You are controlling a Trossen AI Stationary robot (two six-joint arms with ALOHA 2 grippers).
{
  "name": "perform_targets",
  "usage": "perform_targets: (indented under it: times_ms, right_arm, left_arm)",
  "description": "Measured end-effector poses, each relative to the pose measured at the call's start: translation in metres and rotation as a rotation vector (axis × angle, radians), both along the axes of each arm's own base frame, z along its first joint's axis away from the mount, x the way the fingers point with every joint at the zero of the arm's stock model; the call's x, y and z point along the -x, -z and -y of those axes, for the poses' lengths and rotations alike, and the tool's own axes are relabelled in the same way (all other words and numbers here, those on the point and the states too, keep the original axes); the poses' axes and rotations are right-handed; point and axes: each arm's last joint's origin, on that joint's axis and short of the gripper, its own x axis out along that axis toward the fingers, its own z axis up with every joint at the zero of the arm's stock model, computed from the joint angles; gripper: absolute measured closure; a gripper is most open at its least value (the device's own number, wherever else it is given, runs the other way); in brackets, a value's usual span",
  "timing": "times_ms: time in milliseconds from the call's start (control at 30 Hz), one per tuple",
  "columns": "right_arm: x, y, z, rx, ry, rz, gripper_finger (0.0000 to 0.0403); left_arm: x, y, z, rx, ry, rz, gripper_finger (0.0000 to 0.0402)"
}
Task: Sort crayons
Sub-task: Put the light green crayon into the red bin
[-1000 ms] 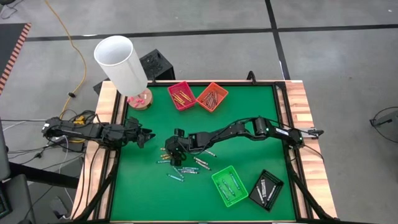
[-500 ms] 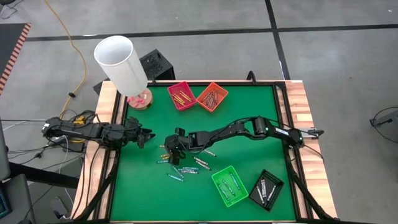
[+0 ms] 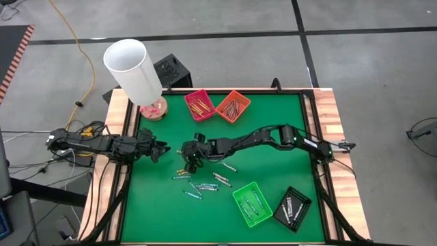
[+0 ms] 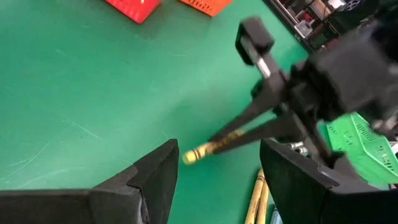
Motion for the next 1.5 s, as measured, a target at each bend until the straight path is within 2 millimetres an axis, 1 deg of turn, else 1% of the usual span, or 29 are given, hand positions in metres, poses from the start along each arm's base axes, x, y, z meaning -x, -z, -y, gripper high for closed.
perform_targets:
  times_ms: [167, 267, 367, 567, 733, 833, 967, 1100, 1200, 1500]
  right_arm:
    - [0.001, -0.017, 0.012, 0.037, 0.019, 0.042, 0.0400]
    - [0.005, -0.032, 0.022, 0.090, 0.055, 0.041, 0.0401]
    - [0.010, -0.047, 0.039, 0.148, 0.127, 0.047, 0.0401]
    - [0.019, -0.066, 0.081, 0.179, 0.255, 0.077, 0.0401]
    - [0.025, -0.065, 0.120, 0.188, 0.369, 0.079, 0.0401]
    - [0.031, -0.064, 0.142, 0.152, 0.443, 0.090, 0.0401]
    - [0.038, -0.062, 0.165, 0.092, 0.532, 0.099, 0.0401]
    - [0.044, -0.060, 0.176, 0.038, 0.592, 0.105, 0.0393]
    - [0.046, -0.058, 0.181, 0.010, 0.587, 0.085, 0.0380]
    - [0.047, -0.056, 0.180, -0.006, 0.572, 0.064, 0.0357]
  left_arm:
    - [0.000, 0.000, 0.000, 0.000, 0.000, 0.000, 0.0186]
    - [0.000, 0.000, 0.000, 0.000, 0.000, 0.000, 0.0186]
    - [0.000, 0.000, 0.000, 0.000, 0.000, 0.000, 0.0186]
    - [0.000, 0.000, 0.000, 0.000, 0.000, 0.000, 0.0186]
    - [0.000, 0.000, 0.000, 0.000, 0.000, -0.001, 0.0186]
    - [0.000, 0.000, 0.000, 0.000, 0.000, 0.000, 0.0186]
    - [0.000, 0.000, 0.000, 0.000, 0.000, 0.000, 0.0186]
    - [0.000, 0.000, 0.000, 0.000, 0.000, 0.000, 0.0186]
    - [0.000, 0.000, 0.000, 0.000, 0.000, 0.000, 0.0186]
    - [0.000, 0.000, 0.000, 0.000, 0.000, 0.000, 0.0186]
